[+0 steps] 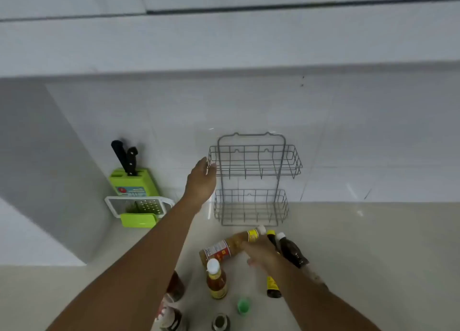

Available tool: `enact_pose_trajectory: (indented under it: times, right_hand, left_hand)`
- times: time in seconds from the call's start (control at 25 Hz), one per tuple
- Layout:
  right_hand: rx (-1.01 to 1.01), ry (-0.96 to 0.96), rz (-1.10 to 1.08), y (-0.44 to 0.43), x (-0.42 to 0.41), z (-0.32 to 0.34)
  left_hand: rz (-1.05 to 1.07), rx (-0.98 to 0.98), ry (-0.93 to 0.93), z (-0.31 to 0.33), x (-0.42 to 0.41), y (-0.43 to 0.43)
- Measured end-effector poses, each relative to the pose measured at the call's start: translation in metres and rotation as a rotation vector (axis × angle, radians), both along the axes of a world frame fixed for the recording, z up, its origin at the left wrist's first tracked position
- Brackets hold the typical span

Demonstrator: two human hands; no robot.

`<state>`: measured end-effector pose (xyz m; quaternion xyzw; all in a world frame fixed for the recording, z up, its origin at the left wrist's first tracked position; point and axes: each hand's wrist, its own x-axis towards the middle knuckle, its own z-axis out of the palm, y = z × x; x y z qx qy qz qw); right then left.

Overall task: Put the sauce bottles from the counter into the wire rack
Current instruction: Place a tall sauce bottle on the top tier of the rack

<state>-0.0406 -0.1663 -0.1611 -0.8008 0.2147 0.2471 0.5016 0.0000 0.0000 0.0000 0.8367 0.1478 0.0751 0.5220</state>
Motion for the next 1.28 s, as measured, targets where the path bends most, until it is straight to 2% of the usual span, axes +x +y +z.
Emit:
enact_pose_trajectory:
  times: [0.04, 0.16, 0.24, 0.32, 0.4, 0.52, 0.64, 0.72, 0.88, 1.04, 1.16, 1.28]
  right_hand:
    - [0.033, 0.012, -0.079, 0.008, 0.002, -0.008]
    - [0.161, -0.032, -0.324, 0.030, 0.012, -0.031]
    - [0.263, 0.050, -0.418, 0.042, 0.026, -0.046]
    - [0.382, 0.234, -0.415, 0.047, 0.037, -0.053]
    - [0.468, 0.332, -0.392, 0.050, 0.042, -0.061]
    - [0.484, 0.261, -0.472, 0.048, 0.039, -0.063]
    - [0.468, -0.007, -0.513, 0.043, 0.020, -0.042]
    - [0.459, -0.230, -0.401, 0.036, 0.004, -0.010]
    - [0.301, -0.653, -0.121, 0.018, -0.003, 0.104]
    - [0.185, -1.029, -0.020, 0.010, 0.025, 0.219]
    - [-0.002, -1.130, 0.099, 0.025, 0.071, 0.255]
    - [-0.230, -1.150, 0.213, 0.048, 0.109, 0.253]
  left_hand:
    - [0.014, -0.054, -0.043, -0.001, 0.001, -0.003]
    - [0.073, -0.021, -0.089, -0.012, 0.006, -0.002]
    - [0.083, -0.087, -0.092, -0.019, 0.010, 0.003]
    - [0.116, -0.164, -0.104, -0.024, 0.014, 0.008]
    - [0.132, -0.196, -0.117, -0.027, 0.016, 0.011]
    - [0.123, -0.247, -0.130, -0.031, 0.019, 0.014]
    - [0.120, -0.282, -0.114, -0.035, 0.020, 0.017]
    - [0.115, -0.311, -0.118, -0.037, 0.020, 0.019]
    - [0.094, -0.336, -0.169, -0.038, 0.021, 0.020]
    - [0.116, -0.357, -0.212, -0.039, 0.021, 0.018]
    - [0.120, -0.365, -0.211, -0.039, 0.020, 0.015]
    - [0.116, -0.368, -0.225, -0.036, 0.018, 0.011]
